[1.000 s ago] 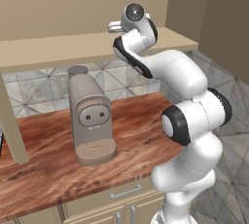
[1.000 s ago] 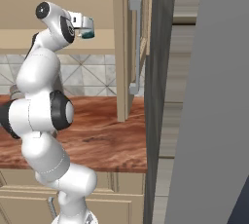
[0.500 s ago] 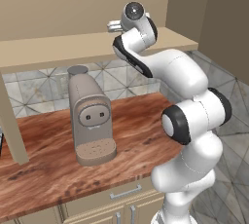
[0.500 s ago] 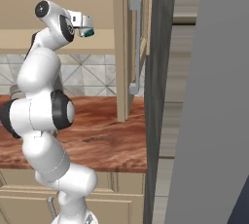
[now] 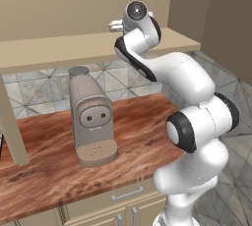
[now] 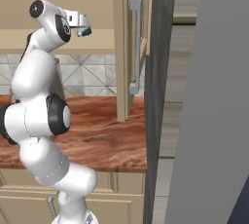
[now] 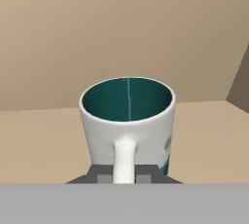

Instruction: Open the cabinet directly in front. Then move the liquor and the mug to the dining counter with the candle on it.

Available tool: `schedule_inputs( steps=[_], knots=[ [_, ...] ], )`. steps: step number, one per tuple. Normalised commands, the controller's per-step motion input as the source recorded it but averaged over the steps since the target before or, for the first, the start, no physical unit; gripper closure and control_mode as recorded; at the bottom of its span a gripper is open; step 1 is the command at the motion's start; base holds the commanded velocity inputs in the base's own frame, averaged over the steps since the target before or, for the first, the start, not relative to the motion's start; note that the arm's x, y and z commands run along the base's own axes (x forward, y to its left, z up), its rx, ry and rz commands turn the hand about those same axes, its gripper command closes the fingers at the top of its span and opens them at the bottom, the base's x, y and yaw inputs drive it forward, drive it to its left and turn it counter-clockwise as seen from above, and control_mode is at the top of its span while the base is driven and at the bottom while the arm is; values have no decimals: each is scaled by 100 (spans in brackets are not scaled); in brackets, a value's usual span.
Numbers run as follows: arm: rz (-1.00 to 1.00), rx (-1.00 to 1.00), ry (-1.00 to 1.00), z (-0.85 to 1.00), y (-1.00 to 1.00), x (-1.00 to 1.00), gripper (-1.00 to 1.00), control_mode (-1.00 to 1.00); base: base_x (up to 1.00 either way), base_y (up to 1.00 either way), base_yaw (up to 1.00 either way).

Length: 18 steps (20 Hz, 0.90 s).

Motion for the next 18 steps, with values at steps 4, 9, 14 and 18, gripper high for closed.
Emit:
schedule_inputs(
  steps=[4, 9, 14, 18],
  knots=[
    [0, 0, -16, 15, 0, -94, 100, -100, 0, 0, 0],
    [-3, 5, -2, 10, 0, -100, 100, -100, 0, 0, 0],
    [-7, 11, 0, 8, -1, -100, 100, -100, 0, 0, 0],
    [-8, 16, 1, 39, -6, -100, 100, -100, 0, 0, 0]
  ],
)
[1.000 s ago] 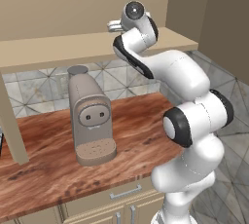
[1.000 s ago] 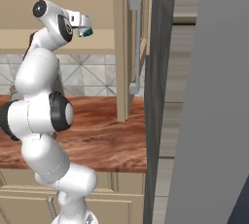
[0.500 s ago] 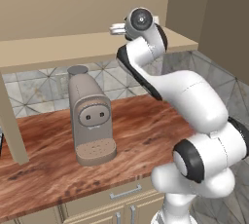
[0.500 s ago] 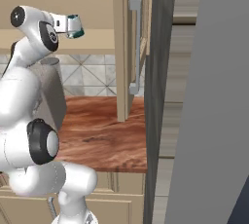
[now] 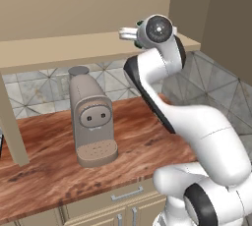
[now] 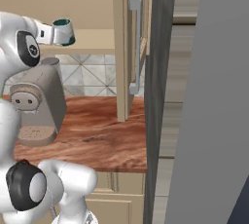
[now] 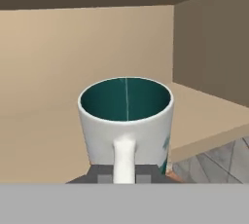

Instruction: Open the cabinet directly in front. Then move the liquor and the mug to the dining counter with the candle on it.

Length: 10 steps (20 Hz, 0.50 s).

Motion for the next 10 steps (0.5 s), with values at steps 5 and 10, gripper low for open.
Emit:
schedule_inputs(
  steps=[5, 10],
  knots=[
    [-7, 14, 13, 15, -1, -100, 100, -100, 0, 0, 0],
    [-12, 1, 26, -44, 0, -100, 100, -100, 0, 0, 0]
  ],
)
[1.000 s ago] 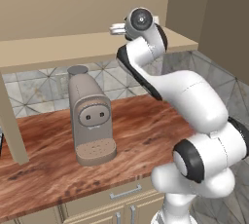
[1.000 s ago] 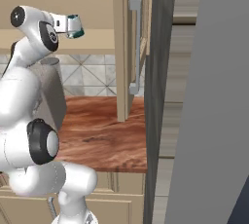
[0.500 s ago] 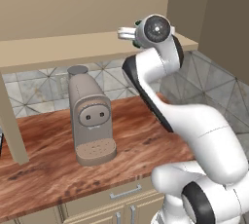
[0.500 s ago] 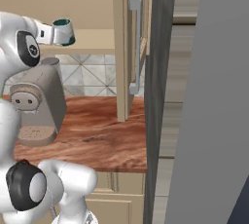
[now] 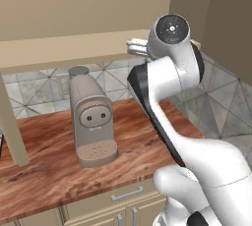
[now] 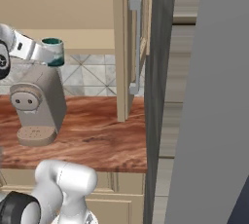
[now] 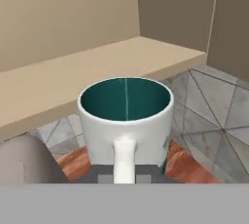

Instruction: Open the cabinet directly in front. Then move the liquor and the mug to the dining counter with the candle on it.

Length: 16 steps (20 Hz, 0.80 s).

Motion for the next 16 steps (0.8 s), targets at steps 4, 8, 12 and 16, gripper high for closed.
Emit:
schedule_inputs(
  steps=[4, 8, 12, 16],
  knots=[
    [-11, 0, -6, -32, 0, -100, 100, -100, 0, 0, 0],
    [-2, -7, -31, -27, 4, -88, 100, -100, 0, 0, 0],
    [0, -5, -24, -37, 1, -41, 100, -100, 0, 0, 0],
    [0, -6, -19, -14, 0, -12, 100, -100, 0, 0, 0]
  ],
)
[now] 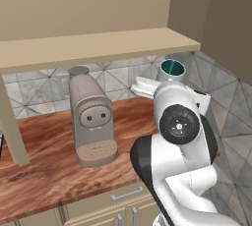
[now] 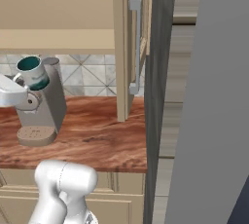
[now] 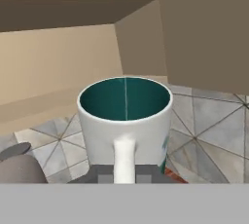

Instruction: Open the cabinet directly in front. Then move the liquor and the mug to the dining counter with the candle on it.

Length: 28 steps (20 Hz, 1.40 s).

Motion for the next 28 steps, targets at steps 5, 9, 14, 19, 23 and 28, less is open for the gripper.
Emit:
schedule_inputs(
  steps=[5, 9, 14, 19, 23, 28],
  knots=[
    [0, 1, 0, 0, -1, 0, 100, 100, -5, 0, 0],
    [0, 0, 0, 0, 0, 0, 100, 100, -84, 3, 5],
    [0, 0, 0, 0, 0, 0, 100, 100, -100, 6, 42],
    [0, 0, 0, 0, 0, 0, 100, 100, -42, 0, 86],
    [0, 0, 0, 0, 0, 0, 100, 100, 0, 3, 100],
    [0, 0, 0, 0, 0, 0, 100, 100, 0, 5, 100]
  ],
)
